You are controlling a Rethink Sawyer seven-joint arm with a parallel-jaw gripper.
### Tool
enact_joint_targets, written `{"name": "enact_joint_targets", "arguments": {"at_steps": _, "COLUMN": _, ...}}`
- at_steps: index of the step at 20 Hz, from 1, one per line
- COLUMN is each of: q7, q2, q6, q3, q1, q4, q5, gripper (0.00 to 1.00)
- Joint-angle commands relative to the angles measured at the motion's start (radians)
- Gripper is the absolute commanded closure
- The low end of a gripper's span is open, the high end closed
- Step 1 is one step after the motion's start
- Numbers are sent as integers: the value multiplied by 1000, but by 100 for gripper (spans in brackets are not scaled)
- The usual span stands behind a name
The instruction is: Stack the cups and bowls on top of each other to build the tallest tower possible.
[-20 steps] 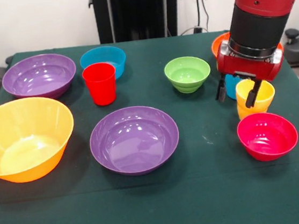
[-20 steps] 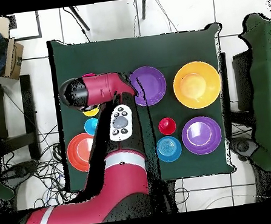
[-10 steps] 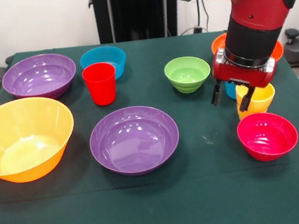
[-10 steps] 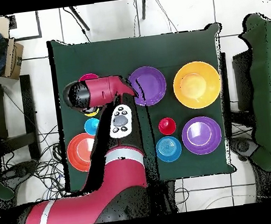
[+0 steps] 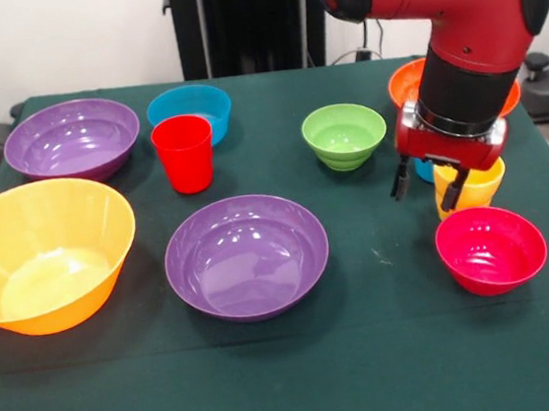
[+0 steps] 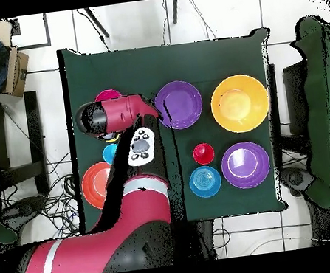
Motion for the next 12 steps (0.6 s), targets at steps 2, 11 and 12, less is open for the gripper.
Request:
{"name": "enact_joint_targets", "arguments": {"at_steps": 2, "q7": -4, "q2": 37, "q6": 92, "q3": 51, "q1": 31, "q4": -89, "q5": -47, "gripper": 0}}
{"name": "enact_joint_targets", "arguments": {"at_steps": 11, "q7": -16, "q2": 17, "q6": 84, "q3": 49, "q1": 18, "q4": -63, "q5": -46, "gripper": 0}}
{"name": "enact_joint_targets", "arguments": {"at_steps": 12, "q7": -16, "q2": 17, "q6": 84, "q3": 50, "q1": 18, "q4": -63, "q5": -46, "gripper": 0}}
